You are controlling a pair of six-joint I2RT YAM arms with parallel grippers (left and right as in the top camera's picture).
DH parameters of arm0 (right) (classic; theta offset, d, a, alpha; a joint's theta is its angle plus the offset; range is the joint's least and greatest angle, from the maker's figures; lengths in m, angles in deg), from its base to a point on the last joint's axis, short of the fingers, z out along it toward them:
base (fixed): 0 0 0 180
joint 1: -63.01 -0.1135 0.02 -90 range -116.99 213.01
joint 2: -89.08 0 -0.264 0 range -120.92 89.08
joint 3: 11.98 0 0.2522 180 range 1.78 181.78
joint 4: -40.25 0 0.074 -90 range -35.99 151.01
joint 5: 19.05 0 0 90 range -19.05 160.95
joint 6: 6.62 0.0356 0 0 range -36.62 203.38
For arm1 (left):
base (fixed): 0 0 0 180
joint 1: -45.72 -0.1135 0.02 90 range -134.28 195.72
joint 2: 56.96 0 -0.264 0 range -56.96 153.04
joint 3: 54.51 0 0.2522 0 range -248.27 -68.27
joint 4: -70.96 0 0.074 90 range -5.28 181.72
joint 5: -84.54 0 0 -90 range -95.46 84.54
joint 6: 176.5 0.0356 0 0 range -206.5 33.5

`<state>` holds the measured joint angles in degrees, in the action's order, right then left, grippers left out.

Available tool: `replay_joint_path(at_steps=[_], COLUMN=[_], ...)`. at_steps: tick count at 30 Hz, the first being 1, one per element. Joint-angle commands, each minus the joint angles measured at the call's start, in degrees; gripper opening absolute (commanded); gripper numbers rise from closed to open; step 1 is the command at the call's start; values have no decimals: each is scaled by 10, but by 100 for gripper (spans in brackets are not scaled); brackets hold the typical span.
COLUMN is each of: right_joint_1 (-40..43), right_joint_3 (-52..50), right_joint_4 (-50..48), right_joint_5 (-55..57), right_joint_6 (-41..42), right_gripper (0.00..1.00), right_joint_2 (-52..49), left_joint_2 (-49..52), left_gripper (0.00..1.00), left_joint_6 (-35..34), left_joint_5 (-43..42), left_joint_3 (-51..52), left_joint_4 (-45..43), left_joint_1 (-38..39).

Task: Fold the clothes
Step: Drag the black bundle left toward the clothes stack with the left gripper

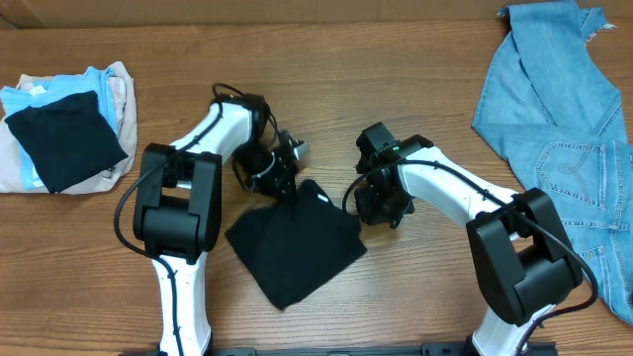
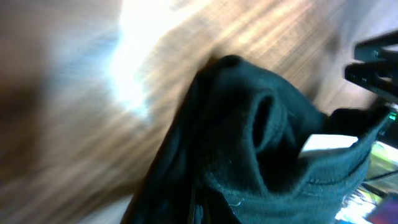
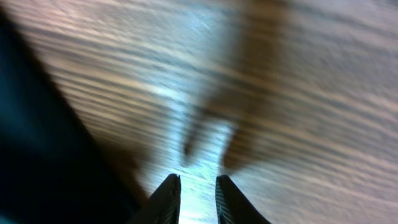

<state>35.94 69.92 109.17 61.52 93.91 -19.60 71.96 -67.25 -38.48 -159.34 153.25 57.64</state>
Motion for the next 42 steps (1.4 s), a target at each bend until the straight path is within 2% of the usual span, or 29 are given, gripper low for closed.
replay_joint_path(at_steps=[1, 6, 11, 23, 31, 42], right_joint_1=[21, 52, 79, 111, 111, 111], right_joint_3=[30, 89, 119, 120, 120, 120], right_joint_4=[23, 72, 88, 97, 101, 108], right_joint_5=[42, 80, 90, 90, 90, 90], right_joint_6=[9, 13, 12, 12, 12, 12], right_gripper=[23, 23, 23, 23, 23, 23], right_joint_2=[16, 32, 50, 63, 63, 63], left_joint_2=[-7, -53, -103, -203, -221, -196], left_gripper=[4, 4, 4, 5, 6, 7], left_joint_6=[-18, -60, -106, -121, -127, -116], left_joint_5=[72, 134, 205, 320, 315, 277], left_joint_3=[-74, -182, -246, -261, -261, -260], left_joint_4=[8, 40, 59, 47, 37, 25], left_joint_1=[-32, -72, -109, -166, -184, -183])
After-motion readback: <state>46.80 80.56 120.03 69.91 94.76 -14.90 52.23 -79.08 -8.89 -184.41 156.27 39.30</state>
